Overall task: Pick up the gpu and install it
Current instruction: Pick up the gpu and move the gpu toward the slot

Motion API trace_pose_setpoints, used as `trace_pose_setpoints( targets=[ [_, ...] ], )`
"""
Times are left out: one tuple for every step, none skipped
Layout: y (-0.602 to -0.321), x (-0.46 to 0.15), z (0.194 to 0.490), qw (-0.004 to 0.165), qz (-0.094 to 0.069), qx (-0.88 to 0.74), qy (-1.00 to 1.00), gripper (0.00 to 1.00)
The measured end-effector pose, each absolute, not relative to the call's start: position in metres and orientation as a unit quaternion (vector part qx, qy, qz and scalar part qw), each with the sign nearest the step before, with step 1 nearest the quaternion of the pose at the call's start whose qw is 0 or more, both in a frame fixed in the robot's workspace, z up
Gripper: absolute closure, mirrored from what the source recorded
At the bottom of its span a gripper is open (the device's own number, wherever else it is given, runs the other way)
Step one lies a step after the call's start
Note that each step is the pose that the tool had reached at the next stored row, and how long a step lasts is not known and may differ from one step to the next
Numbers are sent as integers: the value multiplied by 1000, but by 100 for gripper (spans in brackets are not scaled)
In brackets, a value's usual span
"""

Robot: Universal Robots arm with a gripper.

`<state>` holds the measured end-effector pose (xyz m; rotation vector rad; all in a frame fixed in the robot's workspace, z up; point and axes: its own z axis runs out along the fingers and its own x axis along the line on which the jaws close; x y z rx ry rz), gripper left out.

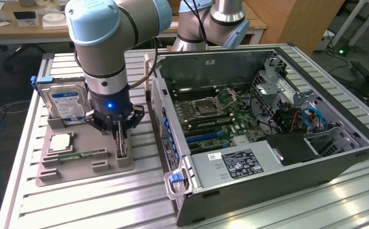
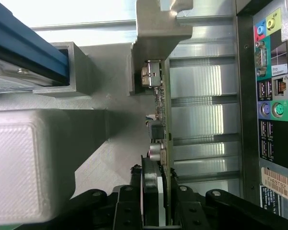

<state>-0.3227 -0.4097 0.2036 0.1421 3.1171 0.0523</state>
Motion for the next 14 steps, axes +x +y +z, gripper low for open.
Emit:
trace_pose_setpoints(
  targets=[
    [-410,-323,204,10,17,46,999,69],
    [-410,-323,204,10,17,46,999,69],
    [-410,-323,204,10,17,46,999,69],
    [-410,-323,204,10,17,46,999,70],
    [-410,-323,204,10,17,46,999,70],
    [-410,-323,204,10,17,46,999,72],
    [-410,-323,204,10,17,46,999,72],
    [-410,-323,204,10,17,46,999,72],
    [-410,-323,204,10,17,46,999,72],
    [-410,-323,204,10,17,46,999,72],
    [-410,-323,204,10,17,46,999,72],
    [-410,-323,204,10,17,46,999,72],
    [-410,-323,204,10,17,46,999,72],
    [-410,-323,204,10,17,46,999,72]
  ],
)
